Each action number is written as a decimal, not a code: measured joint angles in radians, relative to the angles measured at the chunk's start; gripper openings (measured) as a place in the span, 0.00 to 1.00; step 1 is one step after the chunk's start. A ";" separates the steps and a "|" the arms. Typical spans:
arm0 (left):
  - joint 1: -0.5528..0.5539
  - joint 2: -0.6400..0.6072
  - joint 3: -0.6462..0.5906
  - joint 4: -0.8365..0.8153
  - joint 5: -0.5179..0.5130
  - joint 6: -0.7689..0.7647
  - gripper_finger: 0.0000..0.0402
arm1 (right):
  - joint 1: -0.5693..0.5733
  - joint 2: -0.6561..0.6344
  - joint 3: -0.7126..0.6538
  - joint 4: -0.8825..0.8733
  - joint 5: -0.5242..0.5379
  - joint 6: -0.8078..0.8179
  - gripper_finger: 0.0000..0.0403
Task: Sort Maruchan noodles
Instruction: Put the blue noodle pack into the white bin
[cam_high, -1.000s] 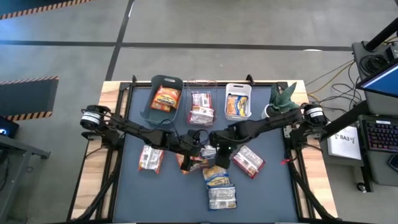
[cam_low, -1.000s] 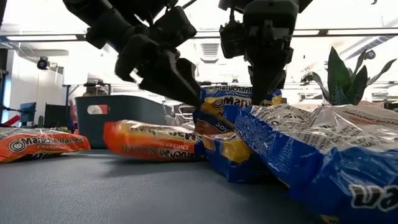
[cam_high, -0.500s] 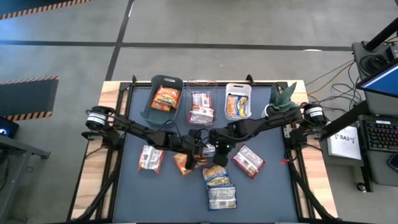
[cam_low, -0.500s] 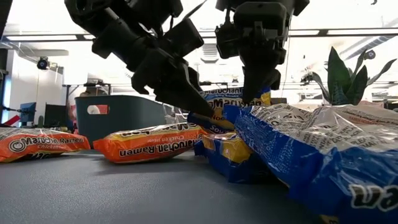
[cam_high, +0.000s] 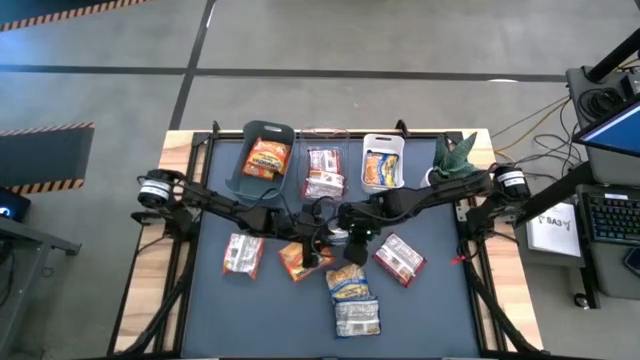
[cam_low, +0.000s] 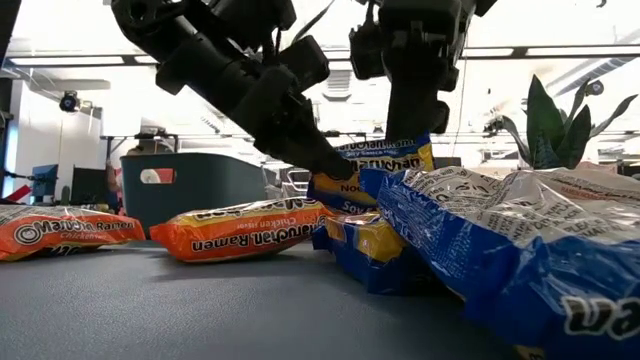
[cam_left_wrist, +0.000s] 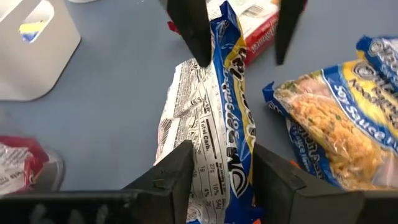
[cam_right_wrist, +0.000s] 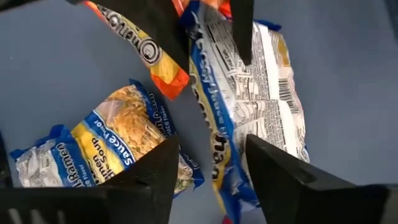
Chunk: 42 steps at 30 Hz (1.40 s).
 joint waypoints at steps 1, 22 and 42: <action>0.002 0.000 0.001 -0.001 0.001 -0.017 0.29 | 0.000 -0.011 0.000 0.000 0.011 -0.011 0.46; 0.052 -0.005 0.021 -0.020 0.045 -0.155 0.32 | 0.064 0.021 0.000 -0.002 0.294 -0.366 0.53; 0.058 -0.005 0.021 -0.005 0.040 -0.167 0.33 | 0.050 0.105 0.000 0.010 0.304 -0.394 0.34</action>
